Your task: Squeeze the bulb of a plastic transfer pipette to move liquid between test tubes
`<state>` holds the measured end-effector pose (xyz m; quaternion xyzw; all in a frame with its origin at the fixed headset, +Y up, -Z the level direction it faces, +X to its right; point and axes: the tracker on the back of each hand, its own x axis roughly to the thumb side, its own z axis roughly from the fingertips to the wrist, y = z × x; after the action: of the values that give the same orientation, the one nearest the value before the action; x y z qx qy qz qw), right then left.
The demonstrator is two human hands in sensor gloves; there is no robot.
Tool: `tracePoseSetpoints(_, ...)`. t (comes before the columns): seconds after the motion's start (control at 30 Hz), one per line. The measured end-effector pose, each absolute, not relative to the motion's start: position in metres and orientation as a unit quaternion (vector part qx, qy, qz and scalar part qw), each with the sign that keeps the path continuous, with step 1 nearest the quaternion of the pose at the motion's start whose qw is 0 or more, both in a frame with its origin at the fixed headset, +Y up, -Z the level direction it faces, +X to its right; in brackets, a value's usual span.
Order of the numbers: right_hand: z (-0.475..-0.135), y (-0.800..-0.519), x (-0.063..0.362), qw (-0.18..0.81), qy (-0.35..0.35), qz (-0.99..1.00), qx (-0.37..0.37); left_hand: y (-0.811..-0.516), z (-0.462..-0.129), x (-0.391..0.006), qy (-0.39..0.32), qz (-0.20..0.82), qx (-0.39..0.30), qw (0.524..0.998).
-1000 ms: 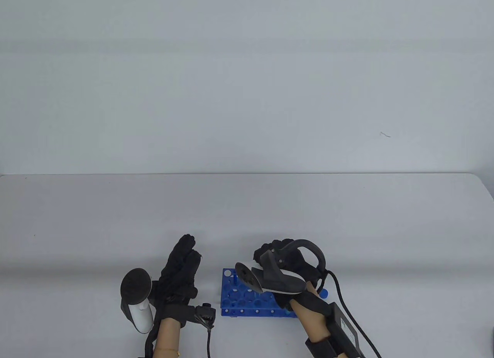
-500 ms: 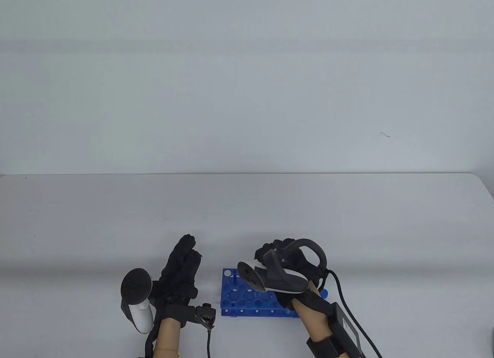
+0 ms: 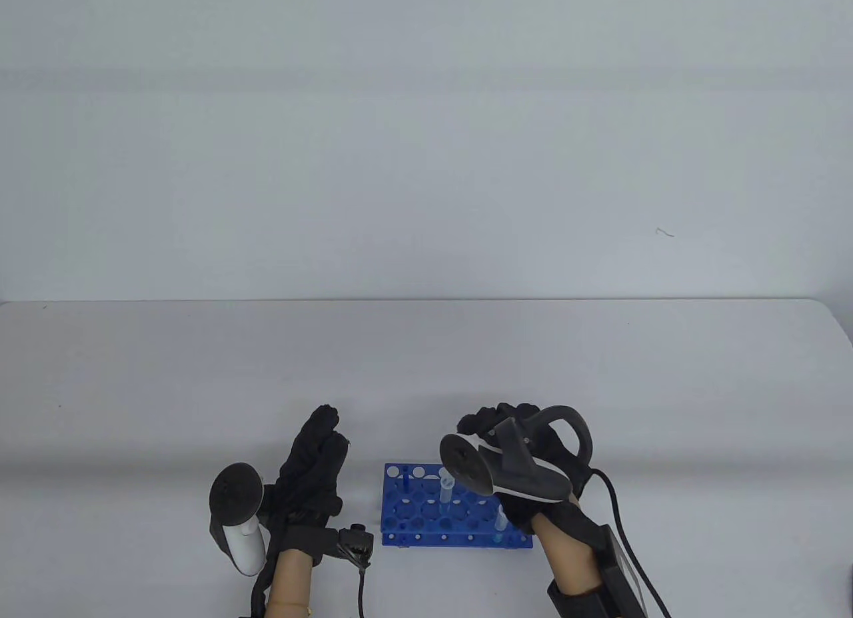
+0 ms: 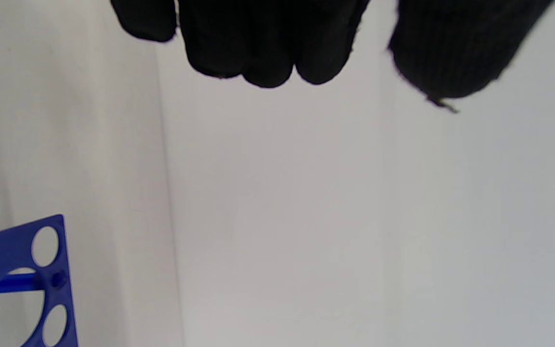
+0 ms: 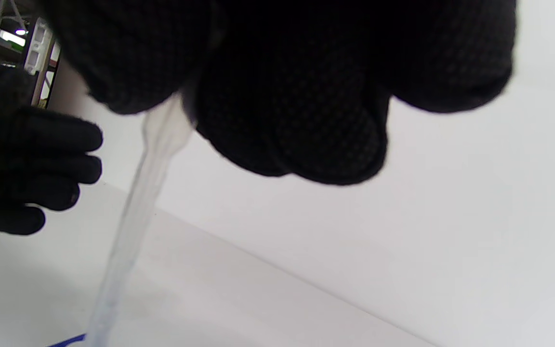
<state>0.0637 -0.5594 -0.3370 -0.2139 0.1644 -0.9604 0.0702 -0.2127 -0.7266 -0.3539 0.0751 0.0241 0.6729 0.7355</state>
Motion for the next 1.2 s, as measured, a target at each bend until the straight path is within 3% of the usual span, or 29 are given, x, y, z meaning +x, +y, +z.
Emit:
tracePoseSetpoints(0.2,-0.324,-0.536,0.093,0.033,0.157,-0.968,-0.191,-0.727,-0.354,-0.212,0.023,0.671,0.074,0.737)
tracePoseSetpoints(0.43,-0.313,-0.529,0.114,0.042,0.111,-0.980,-0.157,-0.727,-0.354,-0.212,0.023,0.670,0.075,0.739)
tracePoseSetpoints(1.2,-0.344,-0.574,0.112,0.073,0.015,-0.985,-0.155,-0.728,-0.354,-0.210,0.021,0.669,0.074,0.739)
